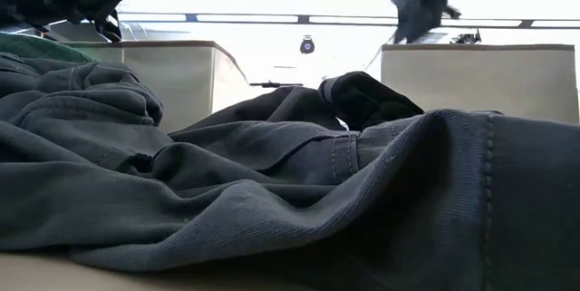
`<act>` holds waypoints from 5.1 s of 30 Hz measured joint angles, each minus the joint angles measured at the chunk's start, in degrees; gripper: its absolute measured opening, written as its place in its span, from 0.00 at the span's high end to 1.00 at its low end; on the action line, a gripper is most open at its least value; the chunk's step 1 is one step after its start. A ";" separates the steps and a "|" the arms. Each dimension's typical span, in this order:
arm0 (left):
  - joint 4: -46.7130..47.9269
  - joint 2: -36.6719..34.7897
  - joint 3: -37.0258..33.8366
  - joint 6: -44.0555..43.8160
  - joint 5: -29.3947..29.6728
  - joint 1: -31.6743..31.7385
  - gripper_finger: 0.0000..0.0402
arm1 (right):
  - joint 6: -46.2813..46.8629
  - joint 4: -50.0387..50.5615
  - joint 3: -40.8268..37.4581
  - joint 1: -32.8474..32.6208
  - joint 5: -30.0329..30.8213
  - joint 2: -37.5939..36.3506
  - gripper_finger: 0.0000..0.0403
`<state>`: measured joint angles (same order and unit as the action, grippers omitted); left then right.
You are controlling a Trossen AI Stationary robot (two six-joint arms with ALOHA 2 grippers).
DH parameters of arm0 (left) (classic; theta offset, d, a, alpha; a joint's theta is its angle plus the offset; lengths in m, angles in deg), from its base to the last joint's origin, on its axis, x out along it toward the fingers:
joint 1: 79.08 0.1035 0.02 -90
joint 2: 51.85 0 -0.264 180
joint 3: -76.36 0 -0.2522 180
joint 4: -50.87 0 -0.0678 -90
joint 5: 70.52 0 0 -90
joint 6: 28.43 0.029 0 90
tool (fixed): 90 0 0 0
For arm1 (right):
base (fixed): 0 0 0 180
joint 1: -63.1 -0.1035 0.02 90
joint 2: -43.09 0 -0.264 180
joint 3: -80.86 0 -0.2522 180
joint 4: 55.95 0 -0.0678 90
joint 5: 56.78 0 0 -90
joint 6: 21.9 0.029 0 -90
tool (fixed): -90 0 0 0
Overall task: Sort clothes
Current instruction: Put the blue and white shirt into the right brown laundry bin
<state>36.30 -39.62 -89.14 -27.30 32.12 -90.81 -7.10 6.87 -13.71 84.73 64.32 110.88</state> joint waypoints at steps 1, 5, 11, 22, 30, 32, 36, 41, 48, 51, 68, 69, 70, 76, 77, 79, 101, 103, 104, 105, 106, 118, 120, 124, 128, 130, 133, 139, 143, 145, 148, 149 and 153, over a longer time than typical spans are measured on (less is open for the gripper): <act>0.09 -0.02 0.00 0.02 0.00 0.00 1.00 | 0.15 -0.03 0.96 -3.81 3.68 -0.36 0.59; 0.13 -0.01 0.00 0.01 1.08 0.00 1.00 | -2.00 -3.11 2.12 -20.59 12.85 0.28 0.60; -0.29 0.00 0.00 -0.03 2.15 0.00 1.00 | -5.89 -11.85 0.42 -37.03 6.90 4.80 0.60; -2.01 0.00 0.00 1.97 4.48 0.02 1.00 | 1.89 -14.09 0.36 -36.28 -13.93 20.53 0.56; -1.96 0.00 0.00 1.97 4.74 0.02 1.00 | 6.02 -10.90 0.34 -26.15 -25.59 32.00 0.36; -1.96 0.00 0.00 1.99 4.74 0.02 1.00 | 7.26 -10.36 0.34 -24.77 -26.87 34.81 0.34; -1.93 0.00 0.00 1.99 4.74 0.02 1.00 | 7.68 -8.76 0.34 -24.20 -29.13 40.36 0.36; -1.96 0.00 0.00 2.03 4.74 0.02 1.00 | 7.10 -7.40 0.77 -24.65 -29.16 46.15 0.50; -1.95 -0.02 0.00 1.97 4.72 0.02 1.00 | 5.14 -8.57 3.08 -25.96 -29.19 45.31 0.90; -1.98 0.00 0.00 2.00 4.70 0.02 1.00 | 1.50 -7.85 9.06 -27.24 -26.01 43.59 0.96; -1.98 0.00 0.00 1.03 4.70 0.02 1.00 | -45.42 -7.30 59.50 -44.86 58.42 31.37 0.97; -1.96 0.00 0.00 1.03 4.70 0.02 1.00 | -47.45 -7.38 62.65 -45.30 58.16 31.28 0.97; -1.95 0.00 0.00 1.03 4.71 0.04 1.00 | -49.52 -9.71 63.49 -45.52 57.65 30.62 0.97; -1.73 0.11 0.00 1.03 4.74 0.04 1.00 | -70.72 -34.27 56.46 -39.86 48.50 21.80 0.98; -1.70 0.11 0.00 1.03 4.74 0.04 1.00 | -72.04 -36.56 56.45 -38.24 46.11 21.00 0.98; -1.75 0.11 0.00 1.03 4.74 0.04 1.00 | -73.20 -40.43 56.47 -34.71 41.27 19.29 0.98; -13.45 18.40 14.23 19.64 -2.79 0.07 1.00 | -70.29 -53.63 56.49 -32.05 -18.45 18.78 0.97; -13.47 21.82 15.24 20.49 -2.04 0.07 1.00 | -78.45 -59.97 56.49 -30.60 -16.03 18.78 0.97; -13.43 23.43 15.57 20.55 -1.39 0.07 1.00 | -82.05 -63.39 56.49 -29.67 -15.68 18.78 0.97; -13.43 24.79 15.81 20.57 -0.55 0.07 1.00 | -85.13 -66.86 56.49 -28.68 -15.63 18.77 0.97; -13.57 26.00 15.96 20.60 0.22 0.07 1.00 | -87.65 -70.52 56.49 -27.57 -15.63 18.70 0.97; -14.89 30.14 16.31 20.02 2.56 0.07 1.00 | -75.83 -65.49 56.58 -11.85 -2.48 16.19 0.97; -14.89 30.14 16.33 20.04 2.56 0.07 1.00 | -69.44 -53.73 56.60 -7.57 0.37 15.94 0.97; -14.70 30.16 16.32 19.32 2.56 0.07 1.00 | -53.02 -32.49 56.49 0.64 -0.44 16.75 0.97; -14.20 30.14 16.31 18.92 2.58 0.07 1.00 | -38.81 -13.48 56.51 7.15 -3.07 17.64 0.97; -13.65 30.14 16.32 18.93 2.58 0.07 1.00 | -33.48 -3.99 56.49 8.84 -5.95 17.84 0.97; -13.43 30.14 16.32 18.93 2.64 0.06 1.00 | -26.63 6.31 56.49 8.97 -8.28 17.66 0.97; -13.43 30.14 16.33 18.95 2.64 0.04 1.00 | -19.73 13.69 56.49 2.58 -3.54 14.50 0.99; -13.43 30.14 16.31 18.95 2.64 0.04 1.00 | -20.74 7.69 56.49 -6.68 -3.64 10.84 0.99; -13.45 30.14 16.33 18.96 2.64 0.06 1.00 | -22.32 3.32 56.50 -11.21 -2.67 9.06 0.99; -13.47 30.14 16.32 18.98 2.62 0.04 1.00 | -24.84 -0.52 56.62 -15.58 3.36 7.70 0.99; -13.47 30.14 16.31 18.97 2.62 0.04 1.00 | -25.17 0.14 56.64 -16.08 6.20 7.59 0.99; -13.47 30.14 16.31 18.99 2.62 0.05 1.00 | -20.28 12.54 56.14 -13.91 15.59 8.29 0.99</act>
<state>22.83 -9.48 -72.84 -8.31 34.74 -90.76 -27.38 19.41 42.43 70.82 79.91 119.17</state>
